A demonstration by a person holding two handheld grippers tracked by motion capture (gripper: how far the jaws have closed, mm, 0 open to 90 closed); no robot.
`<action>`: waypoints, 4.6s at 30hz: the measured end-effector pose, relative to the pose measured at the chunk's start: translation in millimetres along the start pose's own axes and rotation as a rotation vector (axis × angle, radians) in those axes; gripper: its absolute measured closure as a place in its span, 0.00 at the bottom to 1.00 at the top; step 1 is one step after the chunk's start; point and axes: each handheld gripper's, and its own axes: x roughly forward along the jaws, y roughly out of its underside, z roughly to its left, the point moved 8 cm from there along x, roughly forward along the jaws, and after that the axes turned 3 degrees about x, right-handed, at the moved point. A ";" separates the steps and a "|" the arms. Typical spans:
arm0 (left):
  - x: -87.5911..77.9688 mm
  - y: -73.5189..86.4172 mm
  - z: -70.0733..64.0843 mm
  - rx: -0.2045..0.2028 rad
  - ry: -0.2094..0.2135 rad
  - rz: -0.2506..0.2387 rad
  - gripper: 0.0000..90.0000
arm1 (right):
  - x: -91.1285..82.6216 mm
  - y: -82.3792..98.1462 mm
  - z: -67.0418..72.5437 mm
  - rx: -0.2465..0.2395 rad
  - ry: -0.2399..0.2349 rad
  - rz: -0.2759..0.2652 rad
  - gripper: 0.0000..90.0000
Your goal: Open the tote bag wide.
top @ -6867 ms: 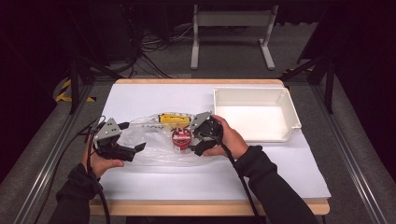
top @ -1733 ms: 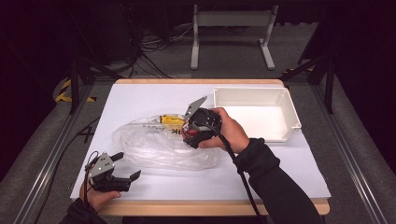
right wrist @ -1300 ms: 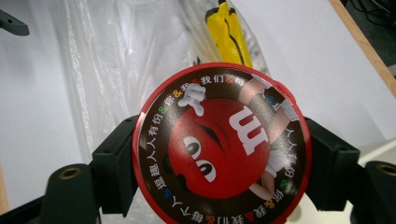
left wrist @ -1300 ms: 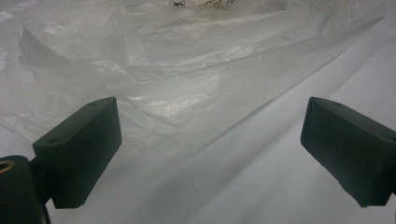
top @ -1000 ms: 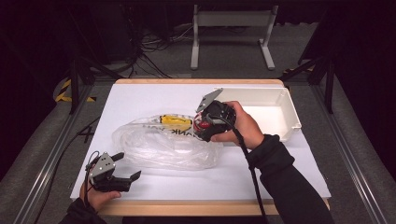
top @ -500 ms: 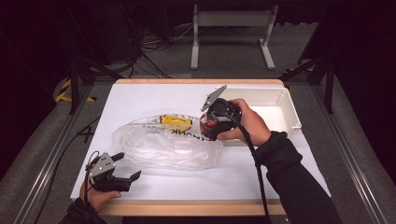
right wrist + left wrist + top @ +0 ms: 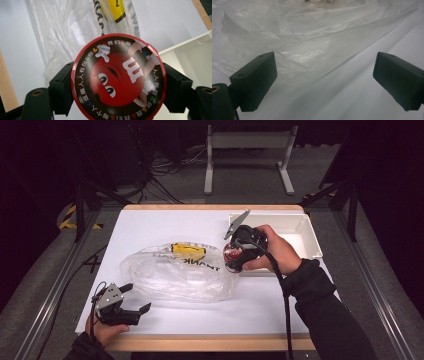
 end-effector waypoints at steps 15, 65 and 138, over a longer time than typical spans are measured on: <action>0.2 0.0 0.0 -0.002 -0.001 0.001 0.07 | -16.8 18.2 -16.5 0.032 0.027 -0.026 0.28; 0.4 0.2 -0.4 -0.001 0.002 0.002 0.07 | 12.5 87.3 -87.4 0.181 0.108 0.145 0.28; -2.6 -0.3 0.0 -0.014 0.029 -0.033 0.07 | 74.4 109.9 -119.2 0.316 0.082 0.167 0.14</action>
